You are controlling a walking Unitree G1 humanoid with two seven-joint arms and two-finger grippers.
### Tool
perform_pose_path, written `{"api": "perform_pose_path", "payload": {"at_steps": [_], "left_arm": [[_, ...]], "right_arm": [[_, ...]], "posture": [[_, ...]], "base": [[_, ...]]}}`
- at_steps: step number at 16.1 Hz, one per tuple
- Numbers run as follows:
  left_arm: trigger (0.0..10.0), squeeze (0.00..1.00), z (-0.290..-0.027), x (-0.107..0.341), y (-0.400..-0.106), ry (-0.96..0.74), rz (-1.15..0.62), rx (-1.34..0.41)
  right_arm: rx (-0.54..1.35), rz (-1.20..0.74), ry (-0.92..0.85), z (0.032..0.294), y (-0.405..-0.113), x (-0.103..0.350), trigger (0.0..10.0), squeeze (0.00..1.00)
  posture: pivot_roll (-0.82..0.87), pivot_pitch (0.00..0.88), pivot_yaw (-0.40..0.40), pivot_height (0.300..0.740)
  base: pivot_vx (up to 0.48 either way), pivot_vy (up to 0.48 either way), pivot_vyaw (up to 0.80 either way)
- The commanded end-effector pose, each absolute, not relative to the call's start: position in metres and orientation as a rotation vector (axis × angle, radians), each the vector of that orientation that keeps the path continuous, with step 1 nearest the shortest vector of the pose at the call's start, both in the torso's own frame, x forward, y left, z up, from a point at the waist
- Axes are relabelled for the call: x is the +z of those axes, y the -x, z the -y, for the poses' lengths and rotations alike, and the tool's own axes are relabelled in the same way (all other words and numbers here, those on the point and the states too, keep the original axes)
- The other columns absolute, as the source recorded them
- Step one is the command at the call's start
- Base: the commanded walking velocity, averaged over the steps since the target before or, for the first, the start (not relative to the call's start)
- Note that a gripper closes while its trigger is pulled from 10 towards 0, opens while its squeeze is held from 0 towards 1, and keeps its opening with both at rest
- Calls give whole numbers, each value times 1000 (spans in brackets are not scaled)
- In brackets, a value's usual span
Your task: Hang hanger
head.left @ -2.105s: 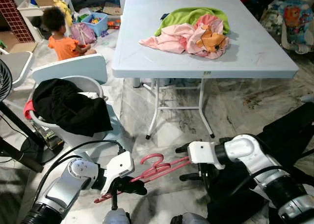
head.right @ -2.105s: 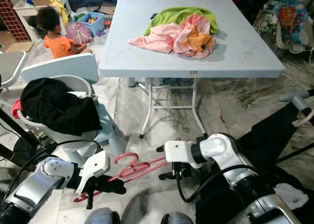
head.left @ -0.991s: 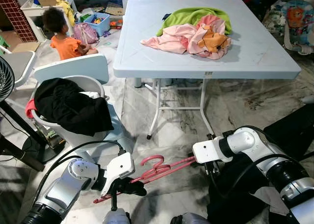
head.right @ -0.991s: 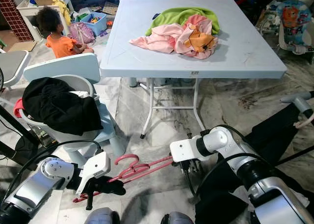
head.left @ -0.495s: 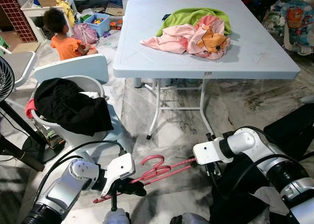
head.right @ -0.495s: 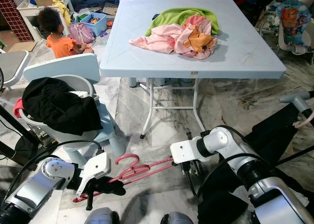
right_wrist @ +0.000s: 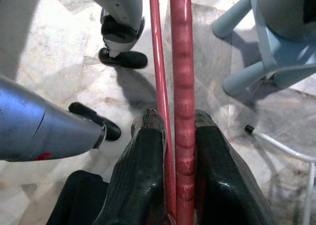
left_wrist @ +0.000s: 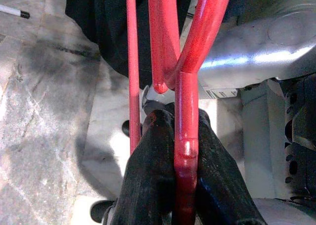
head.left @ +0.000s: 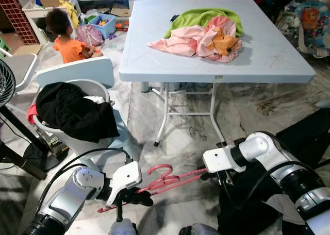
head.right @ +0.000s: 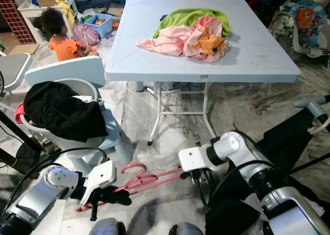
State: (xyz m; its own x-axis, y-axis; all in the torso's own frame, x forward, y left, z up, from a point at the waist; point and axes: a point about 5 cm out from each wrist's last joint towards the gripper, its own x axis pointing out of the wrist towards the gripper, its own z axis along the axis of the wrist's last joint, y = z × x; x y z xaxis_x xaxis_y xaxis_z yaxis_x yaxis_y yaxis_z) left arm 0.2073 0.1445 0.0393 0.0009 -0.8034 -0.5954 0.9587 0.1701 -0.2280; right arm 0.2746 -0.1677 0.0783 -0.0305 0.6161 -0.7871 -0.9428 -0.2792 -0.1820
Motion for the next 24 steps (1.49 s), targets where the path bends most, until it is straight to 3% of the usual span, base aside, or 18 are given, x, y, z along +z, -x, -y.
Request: {"api": "perform_pose_path", "payload": {"at_steps": [1,2,3,4,5,8,9,11,19,20,21,24], "left_arm": [[10000,0,-144,40,-209,-298,-698,-1409],[10000,0,-145,40,-209,-299,-699,-1409],[10000,0,-144,40,-209,-299,-698,-1409],[10000,0,-144,40,-209,-299,-698,-1410],[10000,0,-144,40,-209,-298,-698,-1411],[10000,0,-143,40,-209,-298,-698,-1411],[10000,0,-143,40,-209,-298,-699,-1411],[10000,0,-143,39,-209,-297,-697,-1410],[10000,0,-141,39,-210,-302,-693,-1408],[10000,227,-142,38,-209,-292,-705,-1409],[10000,1000,-142,37,-211,-279,-702,-1377],[10000,1000,-141,44,-222,-328,-614,-1298]], "right_arm": [[1642,-461,951,167,-274,85,10000,1000],[1669,-473,934,166,-271,86,10000,1000],[1677,-464,940,164,-270,88,10000,933],[1677,-450,940,162,-269,89,10000,255],[1675,-441,941,160,-268,88,10000,0],[1671,-432,938,157,-267,88,10000,0],[1656,-426,944,155,-268,89,8000,0],[1641,-428,930,151,-268,89,0,0],[1635,-450,920,149,-267,88,0,0],[1632,-454,921,149,-267,88,0,0],[1627,-457,922,150,-267,86,0,0],[1531,-440,1007,155,-275,79,0,0]], "posture": [[-28,5,13,740],[-29,5,13,740],[-29,5,13,740],[-29,5,13,740],[-29,5,13,740],[-29,5,13,740],[-29,5,13,740],[-33,7,15,740],[-35,3,13,740],[-33,0,11,740],[-33,0,11,740],[-25,0,11,740]], "base": [[0,0,0],[0,0,0],[0,0,0],[0,0,0],[0,0,0],[0,0,0],[0,0,0],[0,0,0],[0,0,0],[0,0,0],[0,0,0],[0,0,0]]}}
